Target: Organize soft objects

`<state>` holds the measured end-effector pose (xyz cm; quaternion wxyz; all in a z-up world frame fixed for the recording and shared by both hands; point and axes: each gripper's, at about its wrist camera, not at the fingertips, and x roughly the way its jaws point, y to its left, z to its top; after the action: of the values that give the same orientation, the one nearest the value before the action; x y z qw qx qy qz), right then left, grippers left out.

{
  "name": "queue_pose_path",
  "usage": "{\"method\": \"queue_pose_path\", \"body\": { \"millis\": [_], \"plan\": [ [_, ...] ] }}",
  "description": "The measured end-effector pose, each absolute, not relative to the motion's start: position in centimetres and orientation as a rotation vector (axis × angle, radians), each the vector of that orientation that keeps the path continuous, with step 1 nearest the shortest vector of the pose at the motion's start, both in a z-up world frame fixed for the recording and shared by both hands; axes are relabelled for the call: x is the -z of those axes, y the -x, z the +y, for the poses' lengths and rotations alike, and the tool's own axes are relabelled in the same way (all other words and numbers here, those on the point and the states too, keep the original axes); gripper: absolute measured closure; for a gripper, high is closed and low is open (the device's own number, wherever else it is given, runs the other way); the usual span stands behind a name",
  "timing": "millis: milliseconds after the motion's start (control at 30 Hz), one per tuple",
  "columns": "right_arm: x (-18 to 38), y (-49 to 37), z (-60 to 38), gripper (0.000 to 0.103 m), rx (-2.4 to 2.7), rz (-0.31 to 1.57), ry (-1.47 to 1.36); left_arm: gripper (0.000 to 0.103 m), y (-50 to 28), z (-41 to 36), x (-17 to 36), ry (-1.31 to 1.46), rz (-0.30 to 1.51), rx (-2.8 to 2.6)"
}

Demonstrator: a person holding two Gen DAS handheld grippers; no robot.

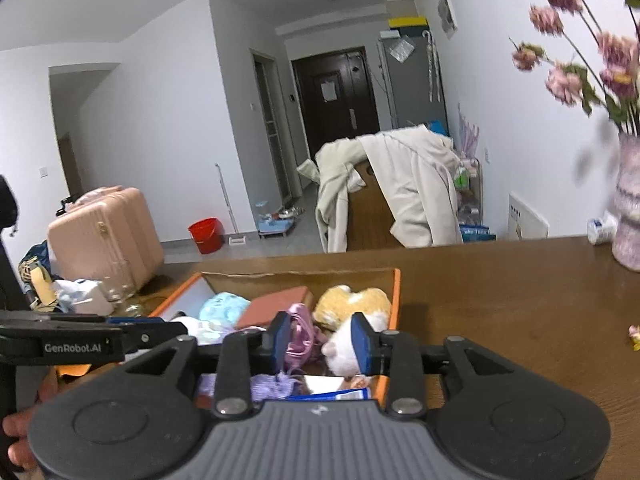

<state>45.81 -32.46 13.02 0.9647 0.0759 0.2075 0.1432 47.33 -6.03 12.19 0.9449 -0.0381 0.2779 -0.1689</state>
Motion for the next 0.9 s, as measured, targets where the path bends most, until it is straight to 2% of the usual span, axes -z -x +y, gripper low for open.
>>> {"method": "queue_pose_path", "body": {
  "millis": [67, 167, 267, 300, 333, 367, 433, 500, 600, 900],
  "plan": [
    [-13.9, -44.5, -32.1, 0.063, -0.292, 0.411, -0.136, 0.061, -45.9, -5.4, -13.0, 0.055, 0.546, 0.322],
    [-15.0, -42.5, -31.3, 0.059, -0.3, 0.404, -0.106, 0.054, -43.4, -4.5, -14.1, 0.028, 0.502, 0.285],
    [-15.8, -40.5, -30.4, 0.049, -0.3, 0.39, -0.08, 0.036, -40.6, -4.1, -14.9, -0.01, 0.419, 0.219],
    [-16.0, -39.9, -30.1, 0.048, -0.302, 0.381, -0.074, 0.026, -39.7, -3.8, -15.1, -0.016, 0.387, 0.2],
    [-16.2, -38.9, -29.8, 0.04, -0.311, 0.36, -0.07, 0.018, -38.8, -3.6, -15.2, -0.019, 0.35, 0.184],
    [-16.2, -37.9, -29.6, 0.025, -0.317, 0.334, -0.069, 0.016, -37.6, -3.3, -15.3, -0.022, 0.307, 0.166],
    [-16.1, -36.0, -29.3, 0.009, -0.309, 0.263, -0.077, 0.01, -36.0, -3.0, -15.4, -0.036, 0.256, 0.146],
    [-15.5, -33.9, -28.9, 0.008, -0.281, 0.189, -0.074, 0.005, -34.4, -2.9, -15.4, -0.052, 0.228, 0.141],
    [-14.5, -32.0, -28.4, 0.003, -0.244, 0.167, -0.082, 0.004, -32.6, -2.5, -15.0, -0.048, 0.216, 0.136],
    [-13.5, -28.2, -27.2, 0.003, -0.221, 0.164, -0.097, 0.001, -28.5, -0.7, -14.3, -0.012, 0.211, 0.133]
  ]
}}
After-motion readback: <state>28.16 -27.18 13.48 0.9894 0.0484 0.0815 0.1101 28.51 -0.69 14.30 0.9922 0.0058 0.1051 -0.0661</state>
